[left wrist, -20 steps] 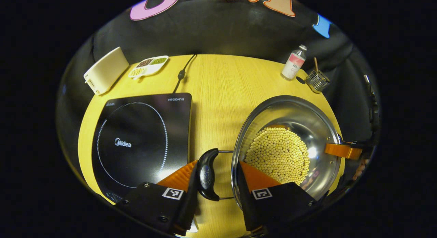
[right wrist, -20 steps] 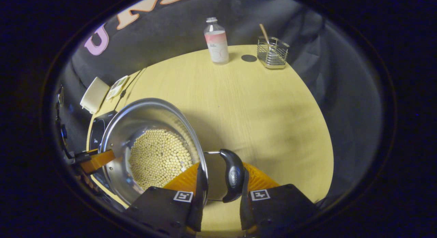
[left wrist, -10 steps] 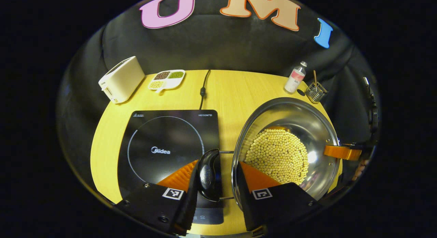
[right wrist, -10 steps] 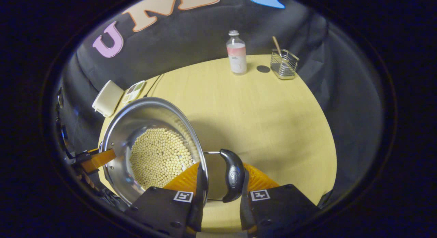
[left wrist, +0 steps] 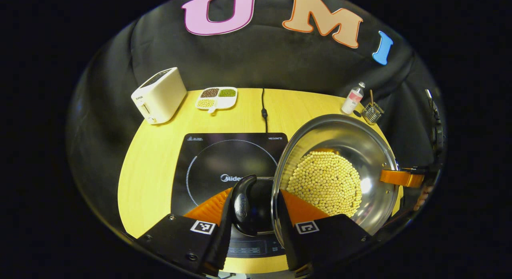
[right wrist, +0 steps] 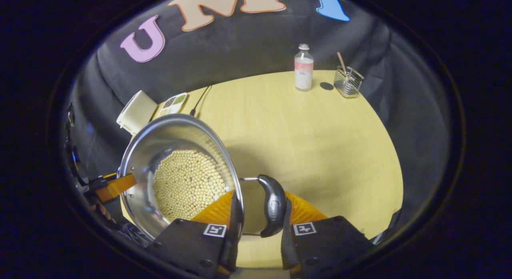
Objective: First push the handle of the pot to place it horizontally, then grasp the pot with both hands and set it on the induction cooktop.
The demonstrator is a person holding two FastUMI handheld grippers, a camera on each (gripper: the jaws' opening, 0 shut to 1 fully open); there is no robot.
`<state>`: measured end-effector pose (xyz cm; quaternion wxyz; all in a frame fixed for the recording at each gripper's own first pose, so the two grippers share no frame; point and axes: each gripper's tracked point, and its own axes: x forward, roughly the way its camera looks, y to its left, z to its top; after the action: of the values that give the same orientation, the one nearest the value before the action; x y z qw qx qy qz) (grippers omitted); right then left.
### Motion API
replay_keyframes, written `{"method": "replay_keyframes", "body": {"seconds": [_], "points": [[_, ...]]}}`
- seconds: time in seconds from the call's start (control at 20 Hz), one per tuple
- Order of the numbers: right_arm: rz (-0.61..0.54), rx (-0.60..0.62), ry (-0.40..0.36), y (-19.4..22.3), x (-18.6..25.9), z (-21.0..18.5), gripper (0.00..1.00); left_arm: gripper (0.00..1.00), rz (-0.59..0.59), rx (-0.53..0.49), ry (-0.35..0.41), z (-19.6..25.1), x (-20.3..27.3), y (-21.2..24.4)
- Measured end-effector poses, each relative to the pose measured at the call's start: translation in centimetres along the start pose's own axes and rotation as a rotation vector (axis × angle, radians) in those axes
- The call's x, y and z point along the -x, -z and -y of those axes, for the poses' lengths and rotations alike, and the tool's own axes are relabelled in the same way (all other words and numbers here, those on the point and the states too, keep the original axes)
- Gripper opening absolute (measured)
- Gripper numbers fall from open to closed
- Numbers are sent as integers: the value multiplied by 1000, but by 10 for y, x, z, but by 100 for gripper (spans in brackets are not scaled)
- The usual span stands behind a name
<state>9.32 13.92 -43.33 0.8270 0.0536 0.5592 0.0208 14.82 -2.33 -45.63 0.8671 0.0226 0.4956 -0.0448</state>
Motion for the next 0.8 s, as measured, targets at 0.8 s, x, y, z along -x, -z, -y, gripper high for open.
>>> {"method": "replay_keyframes", "body": {"seconds": [0.8], "points": [[-33,59,-72,1,-34,-121,46,58,1,5,-80,-2,4,2]]}}
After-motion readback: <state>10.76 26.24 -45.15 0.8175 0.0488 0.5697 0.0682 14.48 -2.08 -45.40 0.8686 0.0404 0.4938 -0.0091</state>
